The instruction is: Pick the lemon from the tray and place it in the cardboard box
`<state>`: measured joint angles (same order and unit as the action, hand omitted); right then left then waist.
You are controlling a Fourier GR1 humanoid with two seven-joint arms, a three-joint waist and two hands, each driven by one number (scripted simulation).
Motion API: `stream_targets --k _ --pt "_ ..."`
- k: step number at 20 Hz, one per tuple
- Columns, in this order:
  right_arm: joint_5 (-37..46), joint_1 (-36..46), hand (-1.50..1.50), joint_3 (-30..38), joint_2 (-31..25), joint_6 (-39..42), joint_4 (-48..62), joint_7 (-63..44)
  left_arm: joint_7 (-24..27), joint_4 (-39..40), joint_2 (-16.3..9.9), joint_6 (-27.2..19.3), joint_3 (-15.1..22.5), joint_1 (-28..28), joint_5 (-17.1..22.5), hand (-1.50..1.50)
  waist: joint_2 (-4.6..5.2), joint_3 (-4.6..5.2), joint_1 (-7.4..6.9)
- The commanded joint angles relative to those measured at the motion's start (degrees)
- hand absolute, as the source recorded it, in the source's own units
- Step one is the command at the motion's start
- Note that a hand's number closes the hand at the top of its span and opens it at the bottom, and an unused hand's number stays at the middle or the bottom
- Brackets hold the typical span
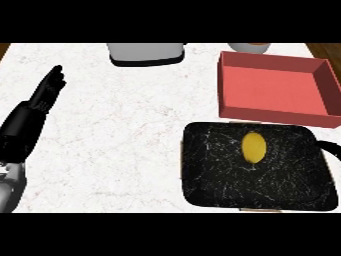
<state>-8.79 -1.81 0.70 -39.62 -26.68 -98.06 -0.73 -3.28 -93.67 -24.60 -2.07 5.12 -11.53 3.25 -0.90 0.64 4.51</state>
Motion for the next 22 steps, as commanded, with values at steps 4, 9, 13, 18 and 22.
stream_targets --k 4,9,13,18,22 --pt "12.4 -16.6 -1.50 2.0 -9.2 -2.5 -14.1 -2.1 4.2 0.8 0.5 2.6 2.8 2.0 -2.1 0.00 0.44 -0.50 -1.62" --pt "20.0 -20.7 -1.50 1.8 -14.7 0.9 -20.2 -7.7 4.6 3.7 1.3 5.0 2.7 -1.1 -1.4 0.00 0.73 -0.53 -2.81" --pt "22.9 -20.1 -1.50 -0.7 -22.1 9.1 -25.8 -23.9 4.8 3.3 2.0 4.9 3.7 -0.7 -2.2 0.00 0.92 -0.41 -3.92" --pt "24.7 -15.1 -1.50 -8.4 -27.2 19.1 -29.5 -37.1 3.2 2.4 3.8 4.4 5.4 -2.6 -3.3 0.00 1.27 -0.46 -6.17" --pt "21.6 -6.3 -1.50 -12.2 -29.1 27.3 -31.5 -48.2 5.9 6.3 3.5 6.6 4.2 -4.3 -2.6 0.00 1.57 -0.45 -6.65"
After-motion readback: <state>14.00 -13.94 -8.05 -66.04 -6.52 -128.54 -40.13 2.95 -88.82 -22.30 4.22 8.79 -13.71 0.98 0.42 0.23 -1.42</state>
